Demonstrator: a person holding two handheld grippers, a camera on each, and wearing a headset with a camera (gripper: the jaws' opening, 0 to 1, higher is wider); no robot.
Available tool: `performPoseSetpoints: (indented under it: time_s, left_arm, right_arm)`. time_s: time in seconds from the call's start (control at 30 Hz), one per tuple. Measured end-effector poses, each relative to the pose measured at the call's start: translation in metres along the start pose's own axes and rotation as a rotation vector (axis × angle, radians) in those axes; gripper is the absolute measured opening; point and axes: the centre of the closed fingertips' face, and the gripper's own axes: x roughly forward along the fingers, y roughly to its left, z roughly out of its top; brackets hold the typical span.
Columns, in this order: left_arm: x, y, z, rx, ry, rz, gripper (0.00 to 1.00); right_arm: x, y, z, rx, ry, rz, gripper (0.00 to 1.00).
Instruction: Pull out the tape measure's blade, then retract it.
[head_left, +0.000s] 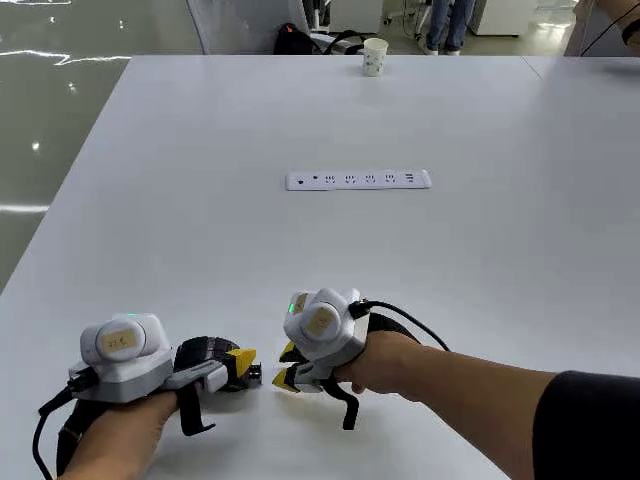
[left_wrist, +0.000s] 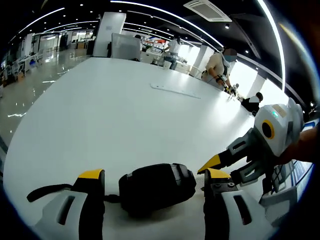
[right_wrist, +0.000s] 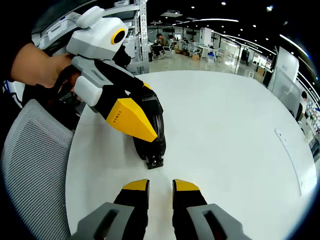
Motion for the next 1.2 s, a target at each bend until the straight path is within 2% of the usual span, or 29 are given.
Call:
performPoseSetpoints:
  time_s: [0.07,0.13,0.27,0.33,0.4,0.47,0.5,0.57,0.63,0.73,0.9,1.0,1.2]
  left_arm:
    - [-0.002,-0.002,0.002,-0.007,-0.012,-0.026,0.88]
    - [-0.005,-0.008,-0.002,0.003,-0.003,-0.052,0.99]
    - [-0.012,-0.016,-0.008,0.082,0.038,-0.115,0.99]
    - [-0.014,-0.022,-0.006,0.108,0.021,-0.159,0.99]
    - [-0.021,-0.024,-0.016,0.139,0.088,-0.184,0.99]
    - [-0.024,-0.023,-0.016,0.206,0.089,-0.186,0.99]
    - [-0.027,-0.024,-0.020,0.239,0.105,-0.199,0.99]
    - [-0.031,-0.026,-0.024,0.261,0.119,-0.223,0.99]
    - [-0.034,-0.024,-0.023,0.283,0.112,-0.225,0.99]
    - [-0.038,-0.021,-0.024,0.265,0.120,-0.231,0.99]
    - [-0.043,-0.013,-0.026,0.277,0.133,-0.226,0.99]
    - [-0.048,-0.012,-0.028,0.279,0.140,-0.231,0.99]
    - [-0.053,-0.007,-0.031,0.304,0.148,-0.239,0.99]
  right_arm:
    - [-0.005,-0.001,-0.002,0.002,-0.004,-0.005,0.16]
    - [-0.014,-0.004,-0.004,0.007,-0.016,-0.020,0.17]
    - [-0.029,-0.008,-0.007,0.029,-0.054,-0.046,0.18]
    - [-0.035,-0.008,-0.010,0.041,-0.065,-0.053,0.20]
    - [-0.044,-0.008,-0.017,0.056,-0.076,-0.062,0.21]
    - [-0.050,-0.008,-0.022,0.065,-0.079,-0.069,0.23]
    - [-0.054,-0.008,-0.025,0.073,-0.084,-0.075,0.24]
    - [-0.063,-0.008,-0.029,0.094,-0.095,-0.087,0.26]
    - [-0.069,-0.007,-0.033,0.102,-0.104,-0.094,0.26]
    - [-0.079,-0.006,-0.041,0.121,-0.112,-0.109,0.30]
    - [-0.097,-0.002,-0.065,0.134,-0.115,-0.113,0.40]
    - [-0.107,0.001,-0.080,0.181,-0.117,-0.096,0.45]
    - [-0.128,-0.001,-0.106,0.229,-0.107,-0.128,0.50]
